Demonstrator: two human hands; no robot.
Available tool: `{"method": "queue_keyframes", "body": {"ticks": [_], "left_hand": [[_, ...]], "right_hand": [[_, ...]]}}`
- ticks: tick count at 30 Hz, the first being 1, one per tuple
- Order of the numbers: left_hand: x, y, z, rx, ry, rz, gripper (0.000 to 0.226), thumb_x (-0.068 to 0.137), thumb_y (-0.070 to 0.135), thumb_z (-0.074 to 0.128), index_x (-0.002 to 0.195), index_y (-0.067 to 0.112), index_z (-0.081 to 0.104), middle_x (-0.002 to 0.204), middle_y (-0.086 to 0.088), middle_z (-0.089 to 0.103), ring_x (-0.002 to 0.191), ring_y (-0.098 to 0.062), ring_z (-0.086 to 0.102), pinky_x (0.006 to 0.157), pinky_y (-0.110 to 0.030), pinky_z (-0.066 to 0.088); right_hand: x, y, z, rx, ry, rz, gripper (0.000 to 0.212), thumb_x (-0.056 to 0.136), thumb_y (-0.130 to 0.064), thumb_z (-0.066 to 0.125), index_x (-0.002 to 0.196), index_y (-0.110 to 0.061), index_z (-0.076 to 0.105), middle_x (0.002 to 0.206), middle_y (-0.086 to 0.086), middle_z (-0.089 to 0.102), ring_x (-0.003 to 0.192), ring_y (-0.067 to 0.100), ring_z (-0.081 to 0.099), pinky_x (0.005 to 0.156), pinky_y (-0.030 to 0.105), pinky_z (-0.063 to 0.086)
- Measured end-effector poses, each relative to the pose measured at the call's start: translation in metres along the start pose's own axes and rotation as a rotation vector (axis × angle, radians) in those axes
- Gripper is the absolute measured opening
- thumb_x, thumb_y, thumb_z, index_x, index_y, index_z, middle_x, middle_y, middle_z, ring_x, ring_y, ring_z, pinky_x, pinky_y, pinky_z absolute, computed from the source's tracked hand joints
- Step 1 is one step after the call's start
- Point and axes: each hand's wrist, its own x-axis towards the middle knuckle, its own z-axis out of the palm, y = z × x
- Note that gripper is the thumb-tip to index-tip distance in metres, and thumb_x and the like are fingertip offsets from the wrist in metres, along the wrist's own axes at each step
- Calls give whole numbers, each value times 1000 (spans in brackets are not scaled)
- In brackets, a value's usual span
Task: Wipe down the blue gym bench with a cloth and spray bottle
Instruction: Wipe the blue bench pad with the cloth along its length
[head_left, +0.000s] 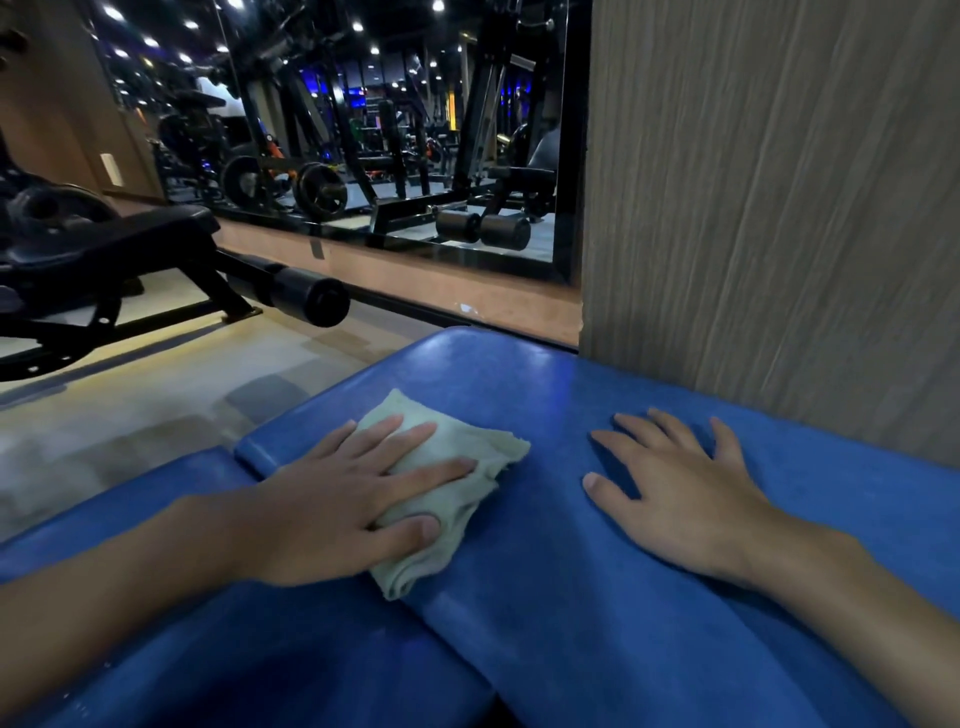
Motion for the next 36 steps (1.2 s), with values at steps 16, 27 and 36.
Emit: {"method": "queue_keyframes", "body": {"ticks": [16,27,36], "left_hand": [[231,-19,-36,-40,101,-100,56,95,70,16,149,62,2,167,4,4,153,-27,0,118,-59,1],[78,-32,-8,-18,54,-45,64,78,83,-1,140,69,-12,166,9,-11,152,-17,-14,121,-46,-7],[4,-33,2,-69,-1,-95,57,77,82,1,129,77,-21,161,19,-23,147,-9,-28,120,-41,-13]], "right_hand": [[20,-7,13,7,-24,-24,71,87,-69,0,153,-42,-3,163,-12,-13,149,13,-17,118,54,-10],[18,-9,13,38,-21,-6,68,91,-67,4,154,-42,3,164,-13,-7,150,12,-14,119,52,-8],[24,-12,2,0,-28,-28,64,96,-63,17,155,-39,12,165,-9,1,151,17,-6,118,56,-6]]}}
